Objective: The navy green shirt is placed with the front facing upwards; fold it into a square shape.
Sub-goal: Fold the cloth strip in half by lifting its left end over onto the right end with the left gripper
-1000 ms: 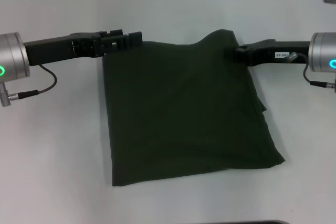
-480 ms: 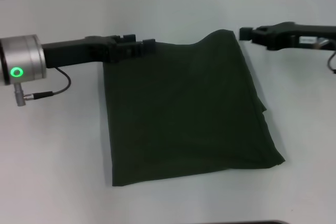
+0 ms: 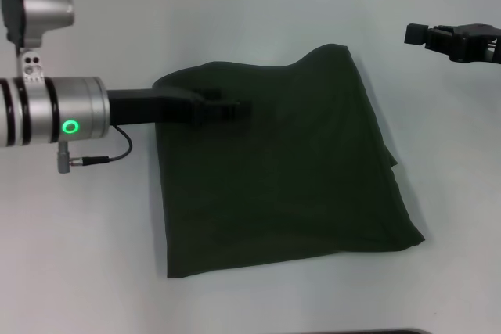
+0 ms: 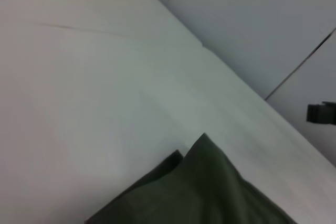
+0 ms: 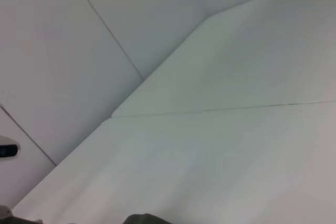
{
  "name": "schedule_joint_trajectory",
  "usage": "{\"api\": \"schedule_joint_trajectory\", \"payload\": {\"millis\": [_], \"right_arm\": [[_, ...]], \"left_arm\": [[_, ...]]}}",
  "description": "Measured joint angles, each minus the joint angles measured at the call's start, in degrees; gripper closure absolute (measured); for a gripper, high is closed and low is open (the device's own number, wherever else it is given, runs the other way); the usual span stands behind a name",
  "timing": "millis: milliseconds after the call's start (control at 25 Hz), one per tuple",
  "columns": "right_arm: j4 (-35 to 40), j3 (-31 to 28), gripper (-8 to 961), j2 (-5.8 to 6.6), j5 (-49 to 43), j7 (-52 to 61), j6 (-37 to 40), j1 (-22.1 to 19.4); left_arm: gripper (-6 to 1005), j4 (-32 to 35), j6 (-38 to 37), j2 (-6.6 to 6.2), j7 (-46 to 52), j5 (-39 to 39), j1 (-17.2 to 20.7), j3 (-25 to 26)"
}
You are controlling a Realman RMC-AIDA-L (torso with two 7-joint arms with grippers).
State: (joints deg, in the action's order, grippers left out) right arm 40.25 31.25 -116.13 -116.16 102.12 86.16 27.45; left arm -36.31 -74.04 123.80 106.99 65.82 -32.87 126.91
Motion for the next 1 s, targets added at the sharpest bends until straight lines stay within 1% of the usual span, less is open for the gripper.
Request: {"api": "schedule_joint_trajectory", "payload": {"millis": [280, 560, 1000], "right_arm": [[0.0, 0.0, 953, -0.01, 0.0, 0.0, 0.2, -0.1], [0.0, 0.2, 952, -0.29, -0.3, 0.0, 0.2, 0.2], [0.0, 0.0, 951, -0.32, -0.3, 0.0, 0.2, 0.0]], "left_arm": [[174, 1.6, 2.6, -0.02, 0.0, 0.0, -0.6, -0.7], [174, 1.8, 5.1, -0.27, 0.0, -0.1, -0.7, -1.1], [175, 1.7, 8.1, -0.45, 0.0, -0.7, -0.9, -1.1]]}}
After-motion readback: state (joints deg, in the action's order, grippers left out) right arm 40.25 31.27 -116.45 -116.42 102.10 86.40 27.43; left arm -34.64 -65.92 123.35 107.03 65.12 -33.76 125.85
